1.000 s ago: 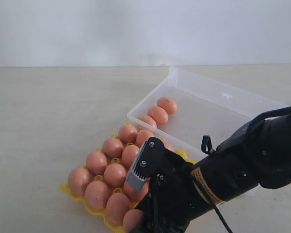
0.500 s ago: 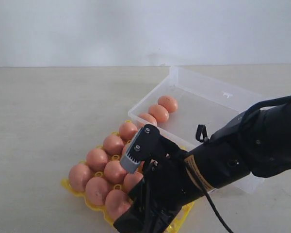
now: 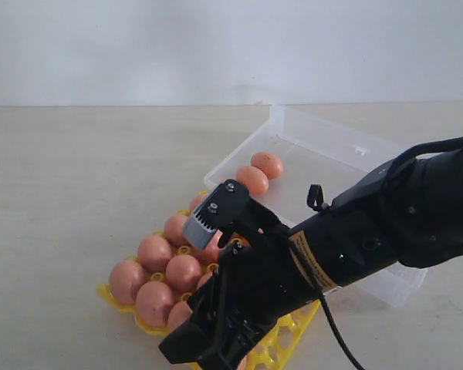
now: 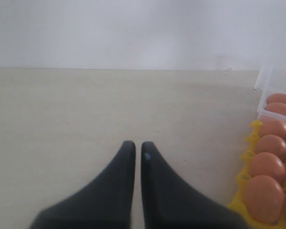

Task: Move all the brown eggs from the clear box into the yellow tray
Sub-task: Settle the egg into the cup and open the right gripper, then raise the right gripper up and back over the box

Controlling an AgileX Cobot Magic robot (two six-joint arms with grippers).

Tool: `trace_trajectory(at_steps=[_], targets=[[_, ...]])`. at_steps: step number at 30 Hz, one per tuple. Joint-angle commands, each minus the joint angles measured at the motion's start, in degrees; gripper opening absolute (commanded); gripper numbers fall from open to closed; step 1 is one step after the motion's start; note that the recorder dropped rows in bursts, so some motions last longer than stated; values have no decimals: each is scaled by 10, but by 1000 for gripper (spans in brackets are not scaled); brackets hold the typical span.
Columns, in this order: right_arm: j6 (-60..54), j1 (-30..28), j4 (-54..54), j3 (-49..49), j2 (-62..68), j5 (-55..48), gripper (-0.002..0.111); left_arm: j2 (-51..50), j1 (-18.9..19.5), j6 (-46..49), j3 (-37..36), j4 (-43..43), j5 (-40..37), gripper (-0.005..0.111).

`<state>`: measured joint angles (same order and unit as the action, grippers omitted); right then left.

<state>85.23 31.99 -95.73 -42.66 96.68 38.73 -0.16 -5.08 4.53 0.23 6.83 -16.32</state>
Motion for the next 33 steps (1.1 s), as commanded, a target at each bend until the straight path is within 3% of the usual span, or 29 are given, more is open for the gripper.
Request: trace_trajectory(at_steps=[1, 4, 6, 9, 11, 20, 28, 33], targets=[[8, 0, 0, -3, -51, -2, 57, 2, -3, 0, -2, -2, 2, 4], [8, 0, 0, -13, -91, -11, 56, 2, -3, 0, -2, -2, 2, 4], [8, 0, 0, -25, -112, -14, 49, 2, -3, 0, -2, -2, 2, 4], [8, 0, 1, -44, -138, -49, 23, 2, -3, 0, -2, -2, 2, 4], [8, 0, 1, -63, -150, -87, -1, 2, -3, 0, -2, -2, 2, 4], [-15, 0, 2, -152, -155, -239, 0, 2, -3, 0, -2, -2, 2, 4], [-91, 0, 2, -178, -154, -467, 0, 2, -3, 0, -2, -2, 2, 4], [-151, -1, 84, -181, -147, -595, 0, 2, -3, 0, -2, -2, 2, 4]])
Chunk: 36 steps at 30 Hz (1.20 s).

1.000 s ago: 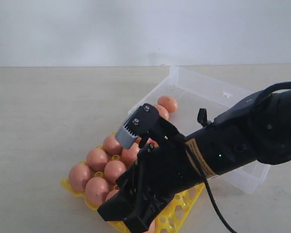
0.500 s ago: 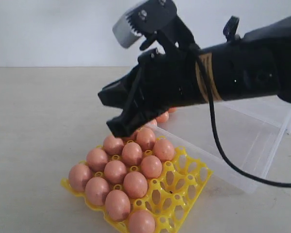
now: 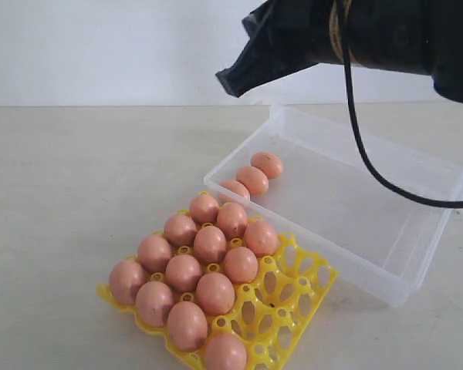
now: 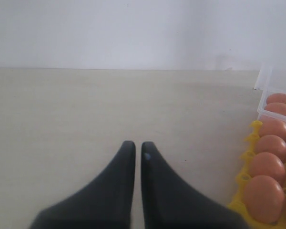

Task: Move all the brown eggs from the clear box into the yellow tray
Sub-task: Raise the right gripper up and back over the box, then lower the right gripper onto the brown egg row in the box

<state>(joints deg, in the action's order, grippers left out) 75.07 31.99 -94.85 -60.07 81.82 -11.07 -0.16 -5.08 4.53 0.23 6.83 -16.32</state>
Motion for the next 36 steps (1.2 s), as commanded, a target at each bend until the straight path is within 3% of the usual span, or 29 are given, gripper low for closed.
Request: trace_trajectory(at_steps=[1, 5, 9, 11, 14, 17, 21, 24, 29, 36], targets=[[-78, -7, 106, -11, 10, -107, 0, 2, -3, 0, -2, -2, 2, 4], [-343, -47, 412, -51, 69, -134, 0, 2, -3, 0, -2, -2, 2, 4], [-659, -110, 767, -147, 163, -234, 0, 2, -3, 0, -2, -2, 2, 4], [-787, -137, 906, -203, 207, -298, 0, 2, -3, 0, -2, -2, 2, 4], [-872, -164, 1021, -280, 268, -397, 0, 2, -3, 0, -2, -2, 2, 4], [-900, -177, 1049, -353, 325, -474, 0, 2, -3, 0, -2, -2, 2, 4], [-951, -177, 1049, -411, 385, -494, 1, 2, -3, 0, -2, -2, 2, 4], [-988, -177, 1073, -444, 416, -487, 14, 2, -3, 0, -2, -2, 2, 4], [-1027, -177, 1059, -459, 433, -463, 46, 2, -3, 0, -2, -2, 4, 4], [-1027, -177, 1060, -459, 450, -341, 48, 2, -3, 0, -2, -2, 4, 4]])
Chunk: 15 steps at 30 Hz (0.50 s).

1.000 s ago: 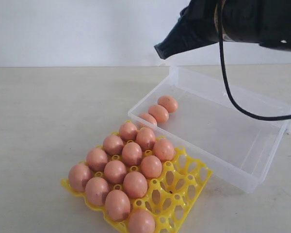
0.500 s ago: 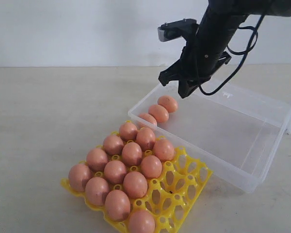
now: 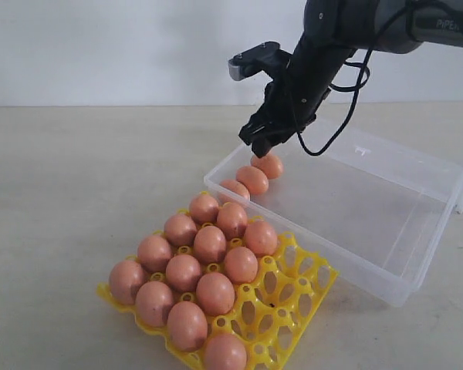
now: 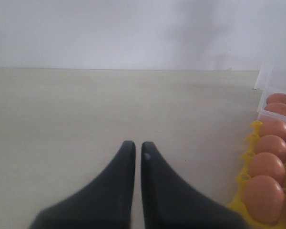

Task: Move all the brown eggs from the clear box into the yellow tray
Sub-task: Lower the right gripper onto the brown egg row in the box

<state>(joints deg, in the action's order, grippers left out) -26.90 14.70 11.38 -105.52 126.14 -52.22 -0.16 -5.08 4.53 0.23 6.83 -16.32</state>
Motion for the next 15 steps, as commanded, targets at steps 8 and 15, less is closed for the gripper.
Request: trace_trajectory(at_steps=[8, 15], targets=[[-7, -4, -8, -5, 31, 96, 48, 2, -3, 0, -2, -2, 3, 4], [-7, -4, -9, -6, 57, 93, 48, 2, -3, 0, -2, -2, 4, 4]])
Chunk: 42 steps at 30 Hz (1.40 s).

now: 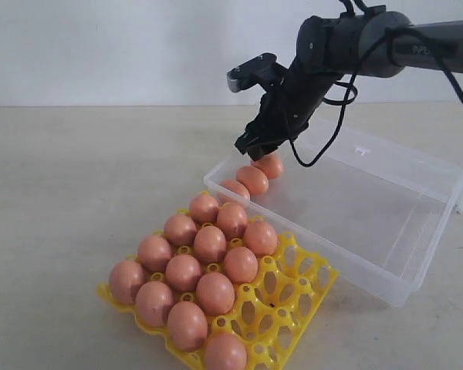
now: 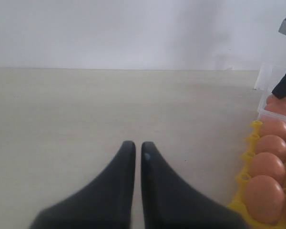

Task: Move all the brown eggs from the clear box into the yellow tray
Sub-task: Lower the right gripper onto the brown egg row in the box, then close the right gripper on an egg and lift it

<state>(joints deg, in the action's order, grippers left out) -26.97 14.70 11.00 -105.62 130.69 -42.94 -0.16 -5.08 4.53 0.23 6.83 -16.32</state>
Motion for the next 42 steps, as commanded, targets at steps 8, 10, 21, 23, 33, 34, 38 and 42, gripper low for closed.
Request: trace_trajectory(at_steps=[8, 10, 21, 23, 33, 34, 38, 42], targets=[[-4, -4, -11, -4, 50, 24, 48, 2, -3, 0, -2, -2, 3, 4], [-4, -4, -11, -4, 57, 16, 41, 2, -3, 0, -2, -2, 2, 4], [68, -4, -11, -4, 53, -2, 0, 2, -3, 0, -2, -2, 2, 4], [116, -4, -11, -4, 45, 9, 0, 2, -3, 0, -2, -2, 2, 4], [281, -4, -12, 14, -19, 35, 0, 2, -3, 0, -2, -2, 1, 4], [295, -4, -12, 25, -28, 41, 0, 2, -3, 0, -2, -2, 1, 4], [371, -4, -13, 99, -77, 112, 0, 2, -3, 0, -2, -2, 1, 4], [461, -2, -12, 226, -148, 274, 0, 2, -3, 0, -2, -2, 1, 4]])
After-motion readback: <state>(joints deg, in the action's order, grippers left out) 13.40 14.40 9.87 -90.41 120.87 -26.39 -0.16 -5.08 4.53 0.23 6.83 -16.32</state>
